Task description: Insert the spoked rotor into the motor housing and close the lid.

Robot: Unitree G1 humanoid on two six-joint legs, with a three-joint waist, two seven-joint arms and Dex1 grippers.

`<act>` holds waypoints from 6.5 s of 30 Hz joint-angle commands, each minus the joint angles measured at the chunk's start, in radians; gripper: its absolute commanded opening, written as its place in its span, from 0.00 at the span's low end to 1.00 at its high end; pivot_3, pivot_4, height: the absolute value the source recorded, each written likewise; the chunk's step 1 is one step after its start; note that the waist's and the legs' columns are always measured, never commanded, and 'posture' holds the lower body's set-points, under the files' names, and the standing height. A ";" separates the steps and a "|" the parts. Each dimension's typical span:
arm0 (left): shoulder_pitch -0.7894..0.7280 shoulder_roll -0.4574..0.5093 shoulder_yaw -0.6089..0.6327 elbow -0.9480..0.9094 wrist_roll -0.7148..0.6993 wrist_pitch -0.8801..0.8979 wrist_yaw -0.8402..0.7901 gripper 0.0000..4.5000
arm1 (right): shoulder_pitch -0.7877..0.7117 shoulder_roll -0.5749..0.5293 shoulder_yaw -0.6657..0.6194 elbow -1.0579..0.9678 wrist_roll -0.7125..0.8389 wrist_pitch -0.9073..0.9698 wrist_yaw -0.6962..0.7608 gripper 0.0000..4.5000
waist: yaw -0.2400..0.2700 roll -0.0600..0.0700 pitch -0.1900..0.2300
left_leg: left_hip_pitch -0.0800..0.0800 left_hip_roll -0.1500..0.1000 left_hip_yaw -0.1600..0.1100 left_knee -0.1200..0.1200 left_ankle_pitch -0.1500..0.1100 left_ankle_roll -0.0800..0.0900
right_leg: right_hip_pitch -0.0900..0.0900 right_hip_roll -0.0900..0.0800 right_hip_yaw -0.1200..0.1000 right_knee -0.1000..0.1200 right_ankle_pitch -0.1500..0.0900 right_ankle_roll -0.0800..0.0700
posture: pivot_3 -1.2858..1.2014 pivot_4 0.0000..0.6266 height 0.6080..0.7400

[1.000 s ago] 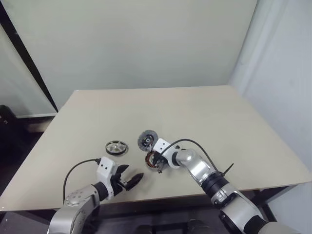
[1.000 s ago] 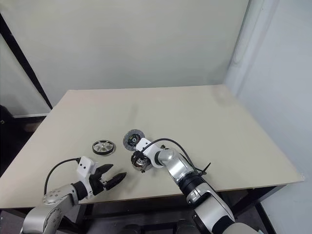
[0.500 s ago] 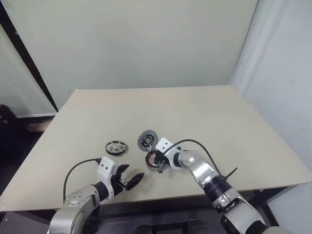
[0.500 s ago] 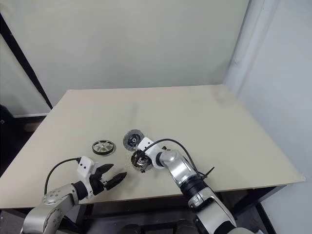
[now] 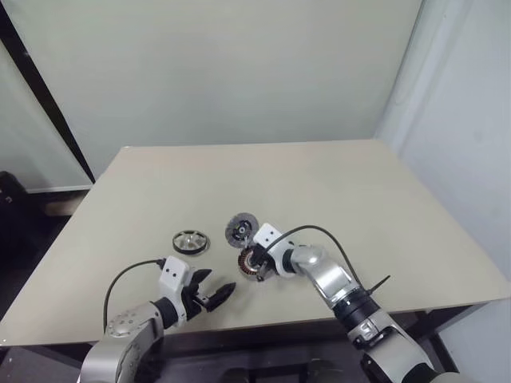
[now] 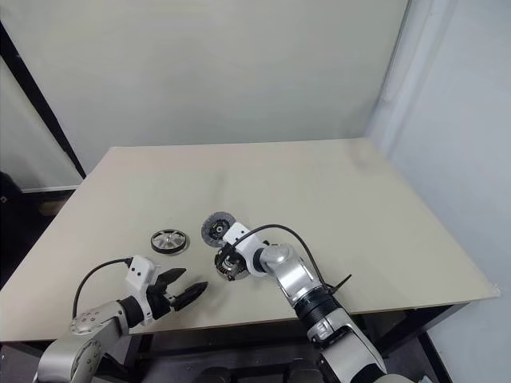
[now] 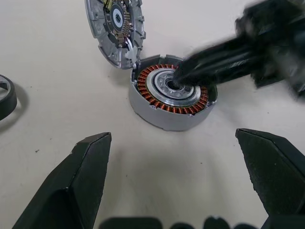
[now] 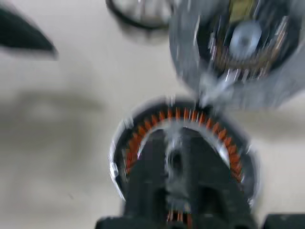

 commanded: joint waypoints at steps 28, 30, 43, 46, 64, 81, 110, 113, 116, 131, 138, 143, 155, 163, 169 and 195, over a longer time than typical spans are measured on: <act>-0.525 -0.280 0.426 0.619 -0.173 0.035 0.552 0.91 | 0.353 -0.181 -0.098 -0.449 0.127 0.025 -0.101 0.75 | 0.006 -0.004 -0.001 | -0.001 -0.002 -0.001 0.002 0.000 0.000 | 0.003 0.000 -0.001 -0.003 0.000 0.000 | 0.52 0.00 1.00; -0.539 -0.283 0.443 0.646 -0.178 0.004 0.563 0.81 | 0.357 -0.184 -0.099 -0.453 0.130 0.025 -0.106 0.75 | 0.006 -0.004 -0.002 | -0.001 -0.002 -0.001 0.002 0.000 0.000 | 0.003 0.000 -0.001 -0.003 0.000 0.000 | 0.52 0.00 1.00; -0.348 -0.291 0.493 0.395 -0.340 0.054 0.487 0.05 | 0.394 -0.210 -0.123 -0.458 0.140 0.007 -0.135 0.75 | 0.006 -0.005 -0.002 | -0.001 -0.001 0.000 0.001 0.000 0.000 | 0.002 0.000 0.000 -0.003 0.000 0.000 | 0.52 0.00 1.00; -0.276 -0.295 0.515 0.297 -0.435 0.127 0.478 0.05 | 0.402 -0.212 -0.122 -0.452 0.137 0.000 -0.138 0.75 | 0.006 -0.005 -0.002 | -0.001 -0.001 -0.001 0.001 0.000 0.000 | 0.002 0.000 0.000 -0.003 0.000 0.000 | 0.52 0.00 1.00; -0.171 -0.286 0.407 0.161 -0.778 0.508 0.521 0.05 | 0.425 -0.241 -0.117 -0.423 0.116 -0.014 -0.172 0.75 | 0.006 -0.005 -0.001 | -0.001 -0.001 0.000 0.004 -0.001 -0.002 | 0.002 -0.001 -0.001 -0.004 0.000 0.000 | 0.52 0.00 1.00; -0.348 -0.319 0.283 0.354 -0.643 0.462 0.498 0.05 | 0.457 -0.256 -0.130 -0.463 0.120 0.007 -0.214 0.75 | 0.006 -0.005 -0.002 | -0.001 -0.002 0.000 0.002 0.000 0.000 | 0.002 -0.001 0.000 -0.004 0.000 0.000 | 0.52 0.00 1.00; -0.399 -0.336 0.264 0.445 -0.552 0.484 0.444 0.05 | 0.460 -0.256 -0.138 -0.458 0.127 0.012 -0.243 0.75 | 0.006 -0.005 -0.002 | -0.001 -0.002 0.000 0.002 0.000 0.000 | 0.003 -0.001 0.000 -0.004 0.000 0.000 | 0.52 0.00 1.00; -0.400 -0.329 0.256 0.447 -0.538 0.495 0.435 0.05 | 0.461 -0.255 -0.139 -0.458 0.127 0.013 -0.245 0.75 | 0.006 -0.005 -0.002 | -0.001 -0.002 0.000 0.002 0.000 0.000 | 0.003 -0.001 0.000 -0.004 0.000 0.000 | 0.52 0.00 1.00; -0.398 -0.327 0.257 0.444 -0.529 0.497 0.433 0.05 | 0.462 -0.255 -0.140 -0.456 0.127 0.012 -0.246 0.75 | 0.006 -0.005 -0.002 | -0.001 -0.002 0.000 0.002 0.000 0.000 | 0.003 -0.001 0.000 -0.004 0.000 0.000 | 0.52 0.00 1.00; -0.367 -0.275 0.255 0.228 -0.560 0.517 0.398 0.87 | 0.453 -0.249 -0.150 -0.451 0.128 0.001 -0.252 0.75 | 0.005 -0.006 -0.002 | -0.001 -0.002 0.000 0.003 0.000 0.000 | 0.002 -0.001 0.001 -0.004 0.000 0.000 | 0.52 0.00 1.00; -0.376 -0.204 0.241 0.054 -0.573 0.500 0.362 0.87 | 0.424 -0.218 -0.176 -0.465 0.164 -0.007 -0.244 0.75 | 0.006 -0.006 -0.001 | -0.002 -0.002 0.000 0.001 0.000 0.000 | 0.002 -0.001 0.001 -0.005 0.000 0.000 | 0.52 0.00 1.00; -0.330 -0.107 0.222 0.049 -0.456 0.384 0.296 0.88 | 0.366 -0.105 -0.184 -0.485 0.260 0.037 -0.223 0.46 | -0.005 -0.004 -0.001 | 0.000 0.000 0.001 0.000 0.000 0.000 | 0.002 0.000 0.001 -0.004 0.000 0.000 | 0.52 0.00 1.00; -0.268 -0.090 0.219 0.044 -0.391 0.288 0.253 0.88 | 0.182 -0.016 -0.032 0.061 0.118 -0.158 -0.223 0.01 | -0.014 -0.004 -0.001 | -0.002 -0.002 0.000 0.000 0.000 0.000 | 0.002 -0.001 0.001 -0.005 0.000 0.000 | 0.52 0.00 1.00; -0.238 -0.077 0.220 0.029 -0.385 0.293 0.254 0.88 | 0.176 -0.022 -0.059 -0.044 0.137 -0.175 -0.197 0.01 | -0.018 -0.003 -0.001 | 0.000 -0.001 -0.001 0.000 0.000 0.000 | 0.002 0.000 0.000 -0.003 0.000 0.000 | 0.52 0.00 1.00; -0.253 -0.063 0.200 0.049 -0.370 0.294 0.246 0.88 | 0.134 -0.113 -0.008 -0.265 0.128 -0.055 -0.073 0.22 | -0.018 -0.003 -0.001 | -0.001 -0.001 -0.001 0.001 0.000 0.000 | 0.002 0.000 0.001 -0.004 0.000 0.000 | 0.52 0.00 1.00; -0.189 0.204 -0.028 0.079 -0.101 0.239 -0.012 0.88 | -0.009 -0.335 0.320 -0.167 -0.181 -0.269 0.160 0.99 | -0.018 -0.003 0.000 | -0.001 -0.001 -0.001 0.000 0.000 0.000 | 0.001 -0.001 0.000 -0.004 0.000 0.000 | 0.52 0.00 1.00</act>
